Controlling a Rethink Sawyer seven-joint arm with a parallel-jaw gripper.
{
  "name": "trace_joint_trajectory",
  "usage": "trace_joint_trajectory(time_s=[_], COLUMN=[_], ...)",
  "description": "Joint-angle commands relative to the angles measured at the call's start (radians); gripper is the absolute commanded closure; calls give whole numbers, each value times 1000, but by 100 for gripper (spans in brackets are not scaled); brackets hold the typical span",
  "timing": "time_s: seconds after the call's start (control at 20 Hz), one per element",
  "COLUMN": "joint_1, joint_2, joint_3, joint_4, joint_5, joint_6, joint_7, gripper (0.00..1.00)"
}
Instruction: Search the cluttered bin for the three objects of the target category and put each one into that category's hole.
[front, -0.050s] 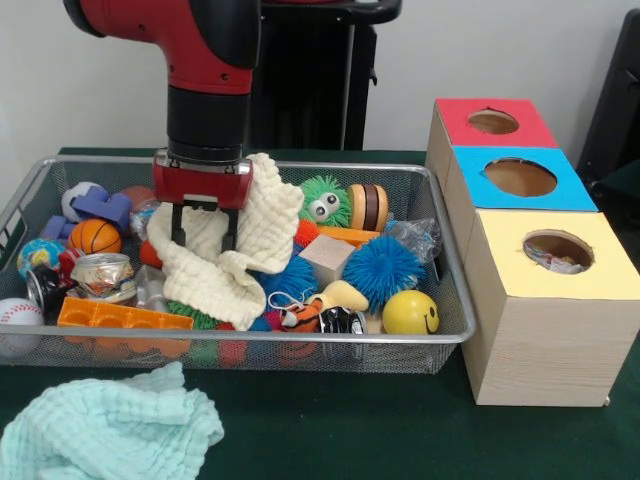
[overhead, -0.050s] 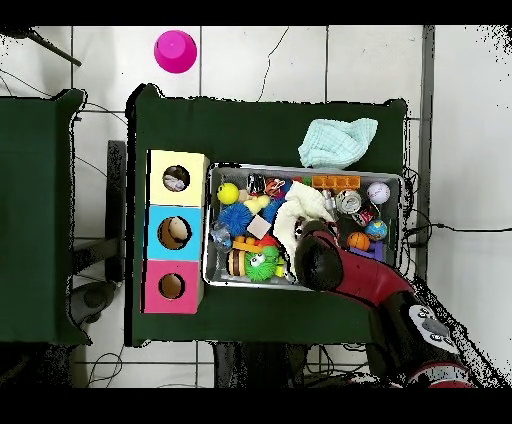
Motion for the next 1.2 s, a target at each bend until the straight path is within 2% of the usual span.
trace_joint_trajectory(time_s=[0.05, 0.6, 0.75, 0.9, 1.05, 1.2], joint_1=[-7, -10, -1, -18, -26, -28], joint_2=[22, 10, -73, -167, -196, -198], joint_3=[80, 84, 69, 79, 88, 100], joint_4=[26, 26, 20, -13, -52, -74], joint_5=[-53, -59, -37, -36, -31, -32], joint_6=[122, 128, 223, 362, 439, 475], joint_7=[75, 71, 47, -30, -52, -45], gripper=[0, 0, 0, 0, 0, 0])
